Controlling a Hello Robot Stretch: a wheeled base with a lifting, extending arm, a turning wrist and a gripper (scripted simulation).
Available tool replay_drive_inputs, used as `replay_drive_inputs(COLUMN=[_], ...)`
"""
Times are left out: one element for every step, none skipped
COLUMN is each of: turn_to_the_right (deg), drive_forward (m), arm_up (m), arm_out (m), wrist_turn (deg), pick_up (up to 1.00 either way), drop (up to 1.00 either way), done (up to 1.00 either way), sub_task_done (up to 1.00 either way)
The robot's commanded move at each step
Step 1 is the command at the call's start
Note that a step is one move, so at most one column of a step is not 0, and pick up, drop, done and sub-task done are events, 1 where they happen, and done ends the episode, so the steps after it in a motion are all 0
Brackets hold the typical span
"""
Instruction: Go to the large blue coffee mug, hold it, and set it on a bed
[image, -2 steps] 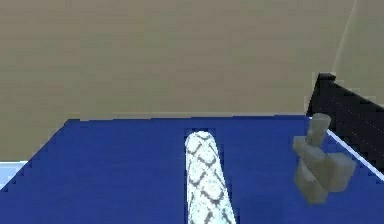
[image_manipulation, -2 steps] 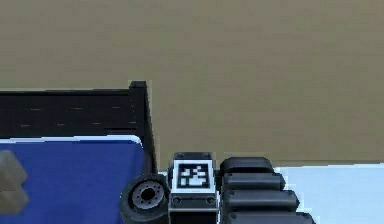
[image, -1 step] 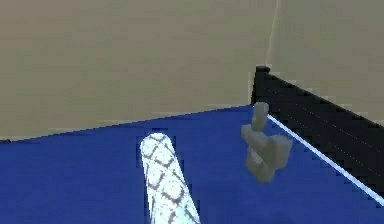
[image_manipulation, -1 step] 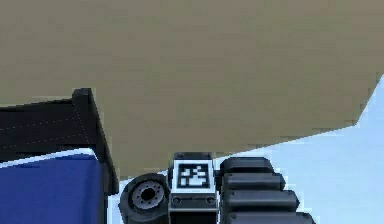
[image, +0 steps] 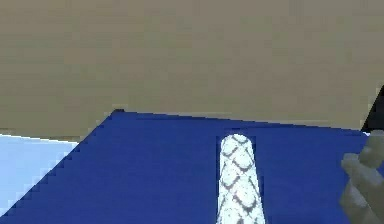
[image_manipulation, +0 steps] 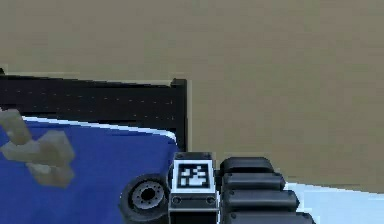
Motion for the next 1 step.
replay_drive_inputs(turn_to_the_right=[30.0], drive_forward=[0.00], arm_up=[0.00], arm_out=[0.00], wrist_turn=[0.0], pick_up=[0.00], drop=[0.00], done=[0.00], sub_task_done=[0.00])
